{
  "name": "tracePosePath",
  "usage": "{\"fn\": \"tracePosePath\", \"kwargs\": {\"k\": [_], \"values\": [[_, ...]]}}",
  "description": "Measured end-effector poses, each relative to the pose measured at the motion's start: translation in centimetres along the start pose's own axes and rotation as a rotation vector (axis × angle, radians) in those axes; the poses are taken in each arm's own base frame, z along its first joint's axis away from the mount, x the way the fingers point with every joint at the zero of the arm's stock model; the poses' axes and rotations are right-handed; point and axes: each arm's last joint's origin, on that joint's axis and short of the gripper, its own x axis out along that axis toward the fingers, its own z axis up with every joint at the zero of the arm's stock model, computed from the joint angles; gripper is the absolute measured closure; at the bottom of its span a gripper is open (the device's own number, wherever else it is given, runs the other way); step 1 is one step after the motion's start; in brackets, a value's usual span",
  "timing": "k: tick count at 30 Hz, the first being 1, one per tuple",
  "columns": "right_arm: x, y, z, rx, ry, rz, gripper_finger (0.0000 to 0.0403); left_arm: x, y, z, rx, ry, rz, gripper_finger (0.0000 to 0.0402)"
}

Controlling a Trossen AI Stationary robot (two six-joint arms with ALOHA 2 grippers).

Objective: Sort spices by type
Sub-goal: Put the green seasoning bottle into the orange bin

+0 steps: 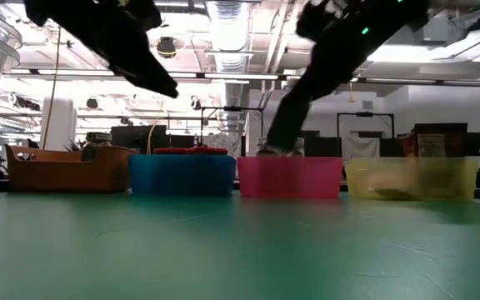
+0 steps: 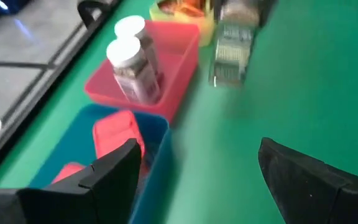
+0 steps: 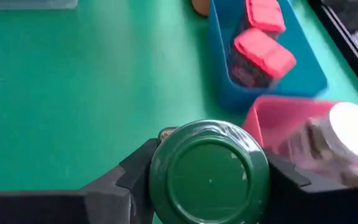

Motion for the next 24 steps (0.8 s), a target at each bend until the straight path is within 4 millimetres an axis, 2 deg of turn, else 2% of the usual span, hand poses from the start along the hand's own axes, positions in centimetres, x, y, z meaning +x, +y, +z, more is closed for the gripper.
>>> {"fn": "tracePosePath", "kwargs": {"k": [4, 12, 18, 24], "values": [[1.9, -0.7, 1.2, -0.031, -0.071, -0.014, 0.0178, 1.6, -0.5, -0.3, 0.024, 0.027, -0.001, 0.009], [4.9, -0.4, 3.7, -0.106, -0.035, 0.043, 0.0177, 3.9, -0.6, 1.9, 0.018, 0.079, -0.031, 0.009], [7.2, 0.2, 3.4, -0.128, 0.156, 0.12, 0.0174, 5.1, -0.9, 3.1, 0.044, 0.11, -0.046, 0.009], [9.0, 0.1, 3.1, -0.12, 0.208, 0.117, 0.0156, 5.7, -1.0, 2.9, 0.057, 0.138, -0.046, 0.009]]}}
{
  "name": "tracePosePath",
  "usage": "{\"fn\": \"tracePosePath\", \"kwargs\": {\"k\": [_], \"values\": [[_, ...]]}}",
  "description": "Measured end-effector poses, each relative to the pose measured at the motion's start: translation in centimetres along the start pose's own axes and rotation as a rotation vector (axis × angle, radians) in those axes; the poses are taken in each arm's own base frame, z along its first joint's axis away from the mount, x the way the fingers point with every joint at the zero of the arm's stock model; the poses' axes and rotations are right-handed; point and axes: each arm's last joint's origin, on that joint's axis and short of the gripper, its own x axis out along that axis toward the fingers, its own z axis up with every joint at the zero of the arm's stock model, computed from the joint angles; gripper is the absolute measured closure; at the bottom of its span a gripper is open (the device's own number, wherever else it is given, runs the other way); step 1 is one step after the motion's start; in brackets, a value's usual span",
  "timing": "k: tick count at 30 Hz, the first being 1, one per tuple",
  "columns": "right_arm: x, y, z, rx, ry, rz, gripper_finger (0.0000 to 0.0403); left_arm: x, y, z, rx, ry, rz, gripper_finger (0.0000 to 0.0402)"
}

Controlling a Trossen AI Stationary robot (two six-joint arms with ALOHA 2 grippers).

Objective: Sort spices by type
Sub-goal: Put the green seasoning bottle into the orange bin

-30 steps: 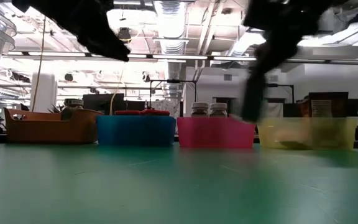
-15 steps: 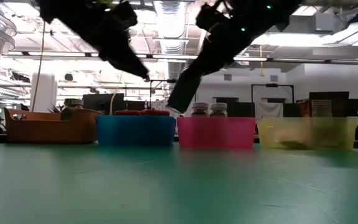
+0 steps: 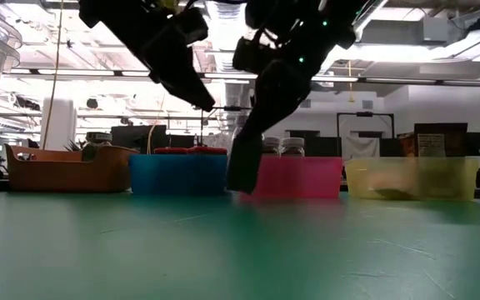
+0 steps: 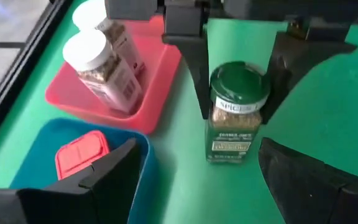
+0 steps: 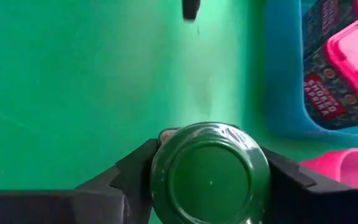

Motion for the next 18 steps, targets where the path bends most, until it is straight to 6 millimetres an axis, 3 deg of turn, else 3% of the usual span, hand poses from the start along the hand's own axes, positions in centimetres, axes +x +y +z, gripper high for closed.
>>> {"fn": "tracePosePath", "kwargs": {"k": [11, 18], "values": [[-0.9, -0.6, 0.5, -0.003, -0.03, -0.013, 0.0103, 0.0, 0.0, 0.1, -0.012, -0.009, 0.0, 0.009], [-4.7, -0.9, 0.7, -0.016, -0.02, -0.016, 0.009, 0.0, 0.0, 0.3, -0.023, -0.027, 0.0, 0.009]]}}
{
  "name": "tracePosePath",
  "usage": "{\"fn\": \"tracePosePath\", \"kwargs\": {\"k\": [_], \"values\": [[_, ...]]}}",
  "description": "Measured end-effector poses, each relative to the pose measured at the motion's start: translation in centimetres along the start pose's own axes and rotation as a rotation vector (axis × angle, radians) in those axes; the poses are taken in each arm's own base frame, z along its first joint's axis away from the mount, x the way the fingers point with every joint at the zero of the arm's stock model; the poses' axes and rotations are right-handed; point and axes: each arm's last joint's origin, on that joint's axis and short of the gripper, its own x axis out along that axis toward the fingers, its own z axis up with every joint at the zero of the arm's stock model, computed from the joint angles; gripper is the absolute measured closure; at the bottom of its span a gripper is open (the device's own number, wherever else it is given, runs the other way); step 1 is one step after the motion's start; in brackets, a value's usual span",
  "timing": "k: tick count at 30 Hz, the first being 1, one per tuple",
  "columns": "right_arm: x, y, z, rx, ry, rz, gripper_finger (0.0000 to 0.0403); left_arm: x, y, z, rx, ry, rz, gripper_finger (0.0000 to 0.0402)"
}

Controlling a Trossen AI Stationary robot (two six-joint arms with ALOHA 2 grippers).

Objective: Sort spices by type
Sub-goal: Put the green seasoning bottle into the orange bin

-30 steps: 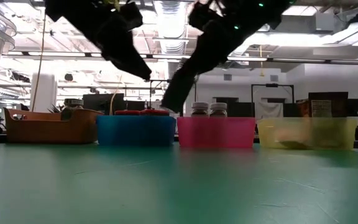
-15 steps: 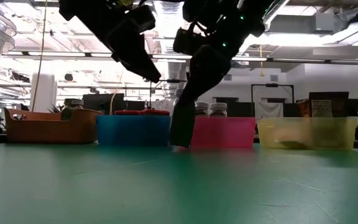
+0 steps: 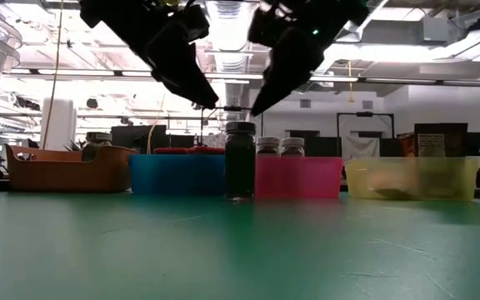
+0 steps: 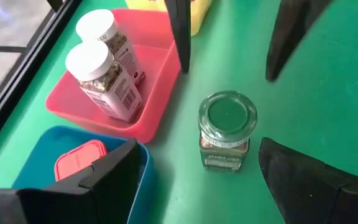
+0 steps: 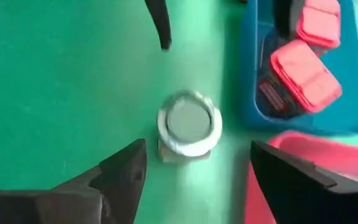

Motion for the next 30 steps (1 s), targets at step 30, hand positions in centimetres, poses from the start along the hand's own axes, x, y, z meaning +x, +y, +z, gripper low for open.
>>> {"fn": "tracePosePath", "kwargs": {"k": [30], "values": [[-3.9, -0.2, -8.1, 0.256, -0.067, -0.047, 0.009, 4.8, -0.6, 0.8, -0.069, -0.21, -0.095, 0.009]]}}
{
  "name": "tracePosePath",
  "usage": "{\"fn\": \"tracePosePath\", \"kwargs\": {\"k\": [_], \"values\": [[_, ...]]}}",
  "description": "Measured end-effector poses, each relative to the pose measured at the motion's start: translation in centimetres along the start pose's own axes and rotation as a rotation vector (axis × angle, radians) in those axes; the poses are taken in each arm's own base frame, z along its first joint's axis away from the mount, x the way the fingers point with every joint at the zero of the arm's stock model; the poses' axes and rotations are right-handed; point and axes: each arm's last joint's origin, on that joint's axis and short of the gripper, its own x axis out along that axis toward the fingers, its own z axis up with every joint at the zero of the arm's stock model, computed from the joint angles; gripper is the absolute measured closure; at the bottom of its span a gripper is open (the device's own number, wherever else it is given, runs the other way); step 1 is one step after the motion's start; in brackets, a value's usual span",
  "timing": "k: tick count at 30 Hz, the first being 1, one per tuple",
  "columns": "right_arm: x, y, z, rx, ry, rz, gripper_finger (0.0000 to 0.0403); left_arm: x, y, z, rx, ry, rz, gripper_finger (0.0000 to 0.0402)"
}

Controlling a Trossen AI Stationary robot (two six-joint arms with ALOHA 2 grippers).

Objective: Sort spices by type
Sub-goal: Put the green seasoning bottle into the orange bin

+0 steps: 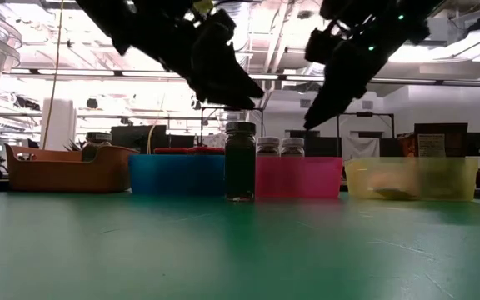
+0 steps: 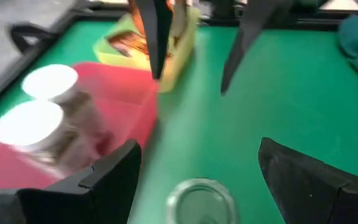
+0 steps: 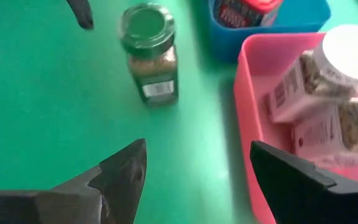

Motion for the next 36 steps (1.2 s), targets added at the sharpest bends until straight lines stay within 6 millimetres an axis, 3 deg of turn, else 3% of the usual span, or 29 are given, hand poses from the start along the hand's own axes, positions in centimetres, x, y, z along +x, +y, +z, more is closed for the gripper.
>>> {"fn": "tracePosePath", "kwargs": {"k": [8, 17, 27, 36], "values": [[-1.9, 1.3, -0.2, -0.013, -0.002, -0.025, 0.009, 1.9, 0.0, -1.5, 0.012, 0.023, -0.044, 0.009], [-1.8, 1.8, -0.3, -0.027, 0.001, -0.018, 0.009, 2.0, 0.6, -1.5, 0.016, 0.024, -0.096, 0.009], [-1.8, 1.8, -0.3, -0.027, -0.003, -0.017, 0.009, 4.1, 0.4, -3.5, 0.042, 0.047, -0.112, 0.009], [-1.8, 1.8, -0.3, -0.031, -0.003, -0.018, 0.009, 4.1, 0.4, -3.9, 0.056, 0.068, -0.11, 0.0103]]}}
